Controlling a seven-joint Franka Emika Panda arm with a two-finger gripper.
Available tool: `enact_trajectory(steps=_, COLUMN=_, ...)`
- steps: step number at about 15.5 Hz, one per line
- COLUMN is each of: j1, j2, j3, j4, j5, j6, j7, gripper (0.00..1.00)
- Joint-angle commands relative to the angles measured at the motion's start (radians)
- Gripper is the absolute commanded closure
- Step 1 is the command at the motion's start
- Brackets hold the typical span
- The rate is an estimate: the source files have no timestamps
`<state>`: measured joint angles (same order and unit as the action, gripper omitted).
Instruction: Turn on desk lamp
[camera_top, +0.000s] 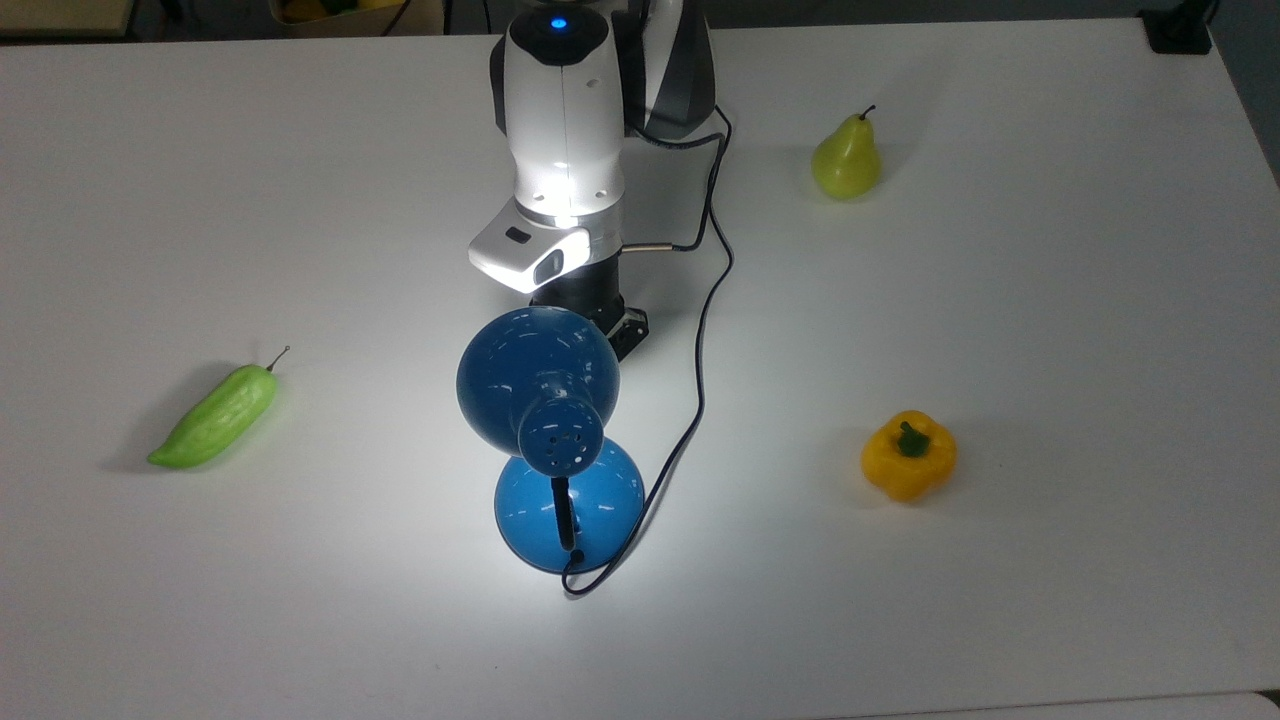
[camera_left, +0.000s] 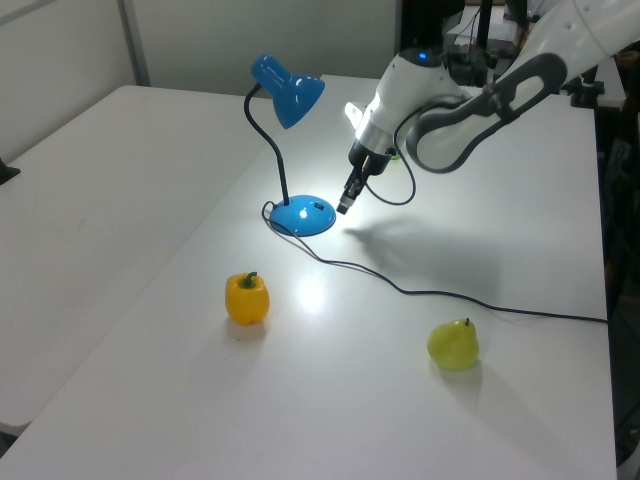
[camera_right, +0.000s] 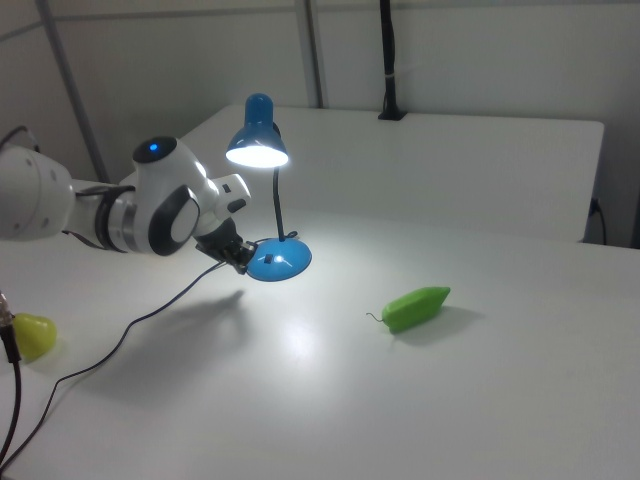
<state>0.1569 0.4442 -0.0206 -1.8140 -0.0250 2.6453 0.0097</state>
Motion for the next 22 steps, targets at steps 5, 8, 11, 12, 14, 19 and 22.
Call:
enact_trajectory(steps=5, j1=0.02, j2=-0.315, j3=-0.009, j4=-0.054, j5=-0.001, j6=-0.663, j7=0.021, gripper=0.53)
enact_trajectory(steps=8, j1=0.026, j2=-0.395, j3=-0.009, j4=-0.038, j5=-0.001, j6=-0.795, j7=0.029, gripper=0.09)
enact_trajectory(steps=11, j1=0.027, j2=-0.442, j3=-0.01, j4=0.014, j5=-0.003, j6=-0.918, j7=0.029, gripper=0.0)
enact_trajectory(steps=12, j1=0.027, j2=-0.452, j3=-0.01, j4=0.037, j5=-0.003, j6=-0.959, j7=0.03, gripper=0.0)
enact_trajectory(steps=14, j1=0.024, j2=-0.467, j3=-0.012, j4=0.099, j5=-0.004, j6=-1.063, j7=0.027, gripper=0.0)
enact_trajectory(steps=19, j1=0.018, j2=-0.469, j3=-0.021, j4=0.168, j5=-0.001, j6=-1.115, j7=0.024, gripper=0.0)
enact_trajectory(steps=22, j1=0.009, j2=-0.467, j3=-0.024, j4=0.167, j5=0.004, j6=-1.007, j7=0.03, gripper=0.0)
